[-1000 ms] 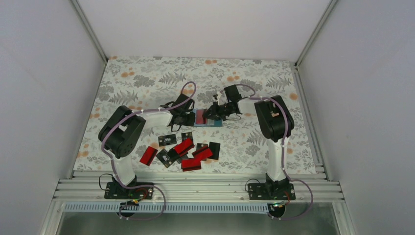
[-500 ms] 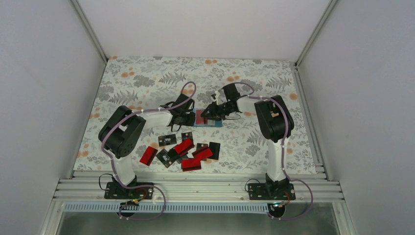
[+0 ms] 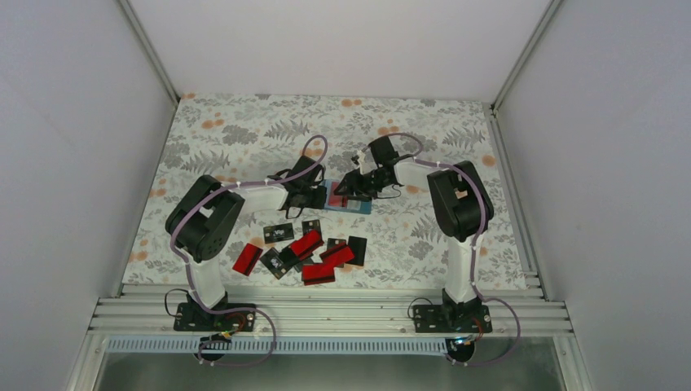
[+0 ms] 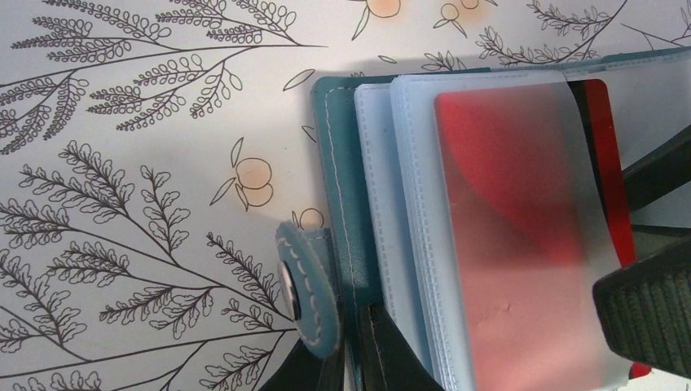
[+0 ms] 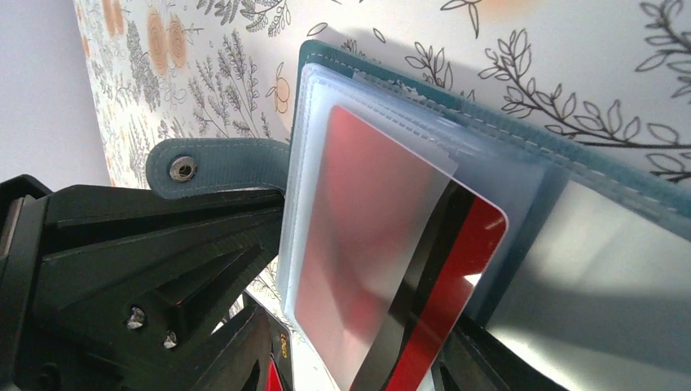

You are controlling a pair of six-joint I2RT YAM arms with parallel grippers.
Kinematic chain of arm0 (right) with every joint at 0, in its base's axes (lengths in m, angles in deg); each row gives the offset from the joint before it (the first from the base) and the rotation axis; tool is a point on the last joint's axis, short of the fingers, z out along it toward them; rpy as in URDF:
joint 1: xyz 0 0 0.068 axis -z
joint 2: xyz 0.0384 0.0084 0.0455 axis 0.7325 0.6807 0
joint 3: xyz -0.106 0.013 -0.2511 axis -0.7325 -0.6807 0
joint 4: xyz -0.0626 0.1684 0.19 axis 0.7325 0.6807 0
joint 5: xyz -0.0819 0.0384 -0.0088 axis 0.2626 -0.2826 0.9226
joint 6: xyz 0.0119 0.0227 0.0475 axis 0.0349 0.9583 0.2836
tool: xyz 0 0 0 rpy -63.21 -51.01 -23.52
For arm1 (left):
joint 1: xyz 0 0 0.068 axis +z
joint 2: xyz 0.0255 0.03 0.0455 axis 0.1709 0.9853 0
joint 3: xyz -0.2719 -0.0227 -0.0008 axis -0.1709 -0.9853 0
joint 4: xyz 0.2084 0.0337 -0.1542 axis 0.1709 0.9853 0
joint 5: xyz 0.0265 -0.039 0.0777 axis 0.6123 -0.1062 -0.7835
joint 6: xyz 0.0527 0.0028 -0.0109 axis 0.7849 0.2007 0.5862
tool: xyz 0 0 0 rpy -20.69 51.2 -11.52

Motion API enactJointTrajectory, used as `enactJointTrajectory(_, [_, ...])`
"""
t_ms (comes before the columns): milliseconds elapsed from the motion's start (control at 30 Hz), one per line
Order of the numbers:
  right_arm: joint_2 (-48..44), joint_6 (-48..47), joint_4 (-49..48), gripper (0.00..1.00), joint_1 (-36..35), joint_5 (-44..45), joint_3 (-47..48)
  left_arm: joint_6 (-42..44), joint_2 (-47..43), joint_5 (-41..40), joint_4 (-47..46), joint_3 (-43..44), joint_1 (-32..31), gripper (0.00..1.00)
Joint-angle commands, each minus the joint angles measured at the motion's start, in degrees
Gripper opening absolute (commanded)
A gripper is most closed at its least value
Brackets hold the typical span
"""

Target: Put the credit cards into the card holder

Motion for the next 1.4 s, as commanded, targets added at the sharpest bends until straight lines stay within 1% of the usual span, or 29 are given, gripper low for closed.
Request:
enactJointTrajectory(0, [-0.24,-0.83,5.71,0.51,-0.55,7.11,0.34,-0.25,1.91,0.36,1.26,-0.98,-0.15,0.06])
enactJointTrajectory(167, [-0.05,-0.5,7.1,0.51,-2.06,8.88,2.17,-0.25,1.81,0.5,1.35,-0.81,-0.15,0.06])
enactJointTrajectory(400, [1.32,-0.2,9.98,0.52,-4.16,13.87,5.79,-0.2,1.81,0.8,1.17,-0.76,-0.15,0.06])
enactJointTrajectory(667, [4.2,0.03,11.41,0.52,-6.98,13.92,9.47,-0.15,2.37,1.45,0.76,-0.57,-0.17,0.06])
enactJointTrajectory(833, [4.8,-0.55,12.9,0.52,-7.38,15.57,11.06,0.08,2.4,1.43,0.76,-0.5,-0.15,0.06])
enactJointTrajectory(1133, [1.66,-3.58,16.51,0.55,-6.59,21.48,9.79,0.36,1.47,0.23,1.62,-0.85,0.0,0.06])
enactJointTrajectory(1367, [-2.37,-4.85,17.04,0.59,-5.88,21.91,7.78,0.22,1.17,-0.58,2.32,-0.76,-0.06,0.06])
